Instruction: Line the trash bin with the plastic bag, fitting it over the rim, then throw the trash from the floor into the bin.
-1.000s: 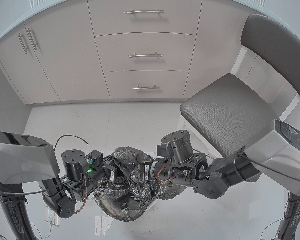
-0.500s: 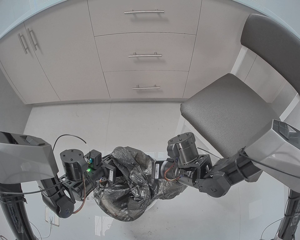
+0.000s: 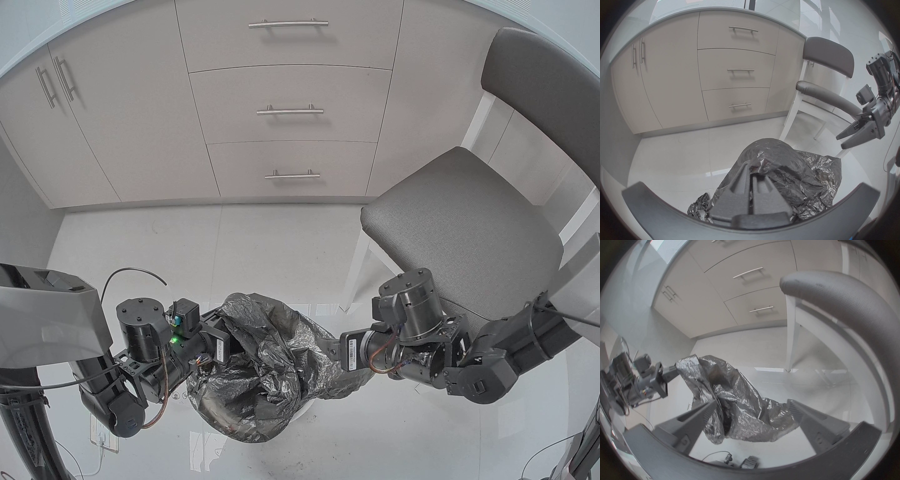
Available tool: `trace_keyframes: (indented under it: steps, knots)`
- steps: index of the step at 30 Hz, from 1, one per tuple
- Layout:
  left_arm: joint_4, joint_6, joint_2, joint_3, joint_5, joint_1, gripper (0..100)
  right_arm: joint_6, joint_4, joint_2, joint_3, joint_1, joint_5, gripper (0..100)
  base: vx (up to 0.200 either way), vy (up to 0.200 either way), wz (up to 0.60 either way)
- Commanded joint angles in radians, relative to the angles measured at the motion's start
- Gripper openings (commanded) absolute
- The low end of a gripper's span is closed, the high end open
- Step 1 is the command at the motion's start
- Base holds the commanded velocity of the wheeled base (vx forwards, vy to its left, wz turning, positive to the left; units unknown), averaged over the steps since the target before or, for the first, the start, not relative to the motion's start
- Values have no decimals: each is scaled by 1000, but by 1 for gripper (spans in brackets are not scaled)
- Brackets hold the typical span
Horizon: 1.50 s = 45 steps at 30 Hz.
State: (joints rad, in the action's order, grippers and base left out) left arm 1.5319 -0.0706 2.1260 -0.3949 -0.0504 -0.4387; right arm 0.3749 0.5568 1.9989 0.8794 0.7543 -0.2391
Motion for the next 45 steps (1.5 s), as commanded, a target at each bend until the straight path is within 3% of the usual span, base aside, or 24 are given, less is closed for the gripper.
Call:
trace_keyframes:
  steps: [1,7,10,15,16,19,22,45]
  knots:
    - [1,3,-27,8,0,0,0,-24,0,-69,-71,14,-8,100,0,0,0]
    - [1,6,-34,18,3,0,0,-51,3,-39,-134,28,-19,100,0,0,0]
    - [-1,15,-34,21,1,0,0,-165,66,37,-161,20,-57,100,0,0,0]
    - [1,15,-38,18,1,0,0,-291,186,96,-217,20,-57,100,0,0,0]
    - [1,15,-43,22,1,0,0,-413,284,112,-267,20,-51,100,0,0,0]
    - [1,15,-52,33,1,0,0,-537,384,121,-300,16,-46,100,0,0,0]
    - [1,17,-47,33,4,0,0,-596,407,156,-301,8,-54,100,0,0,0]
    - [1,32,-57,41,0,0,0,-611,410,233,-269,17,-62,100,0,0,0]
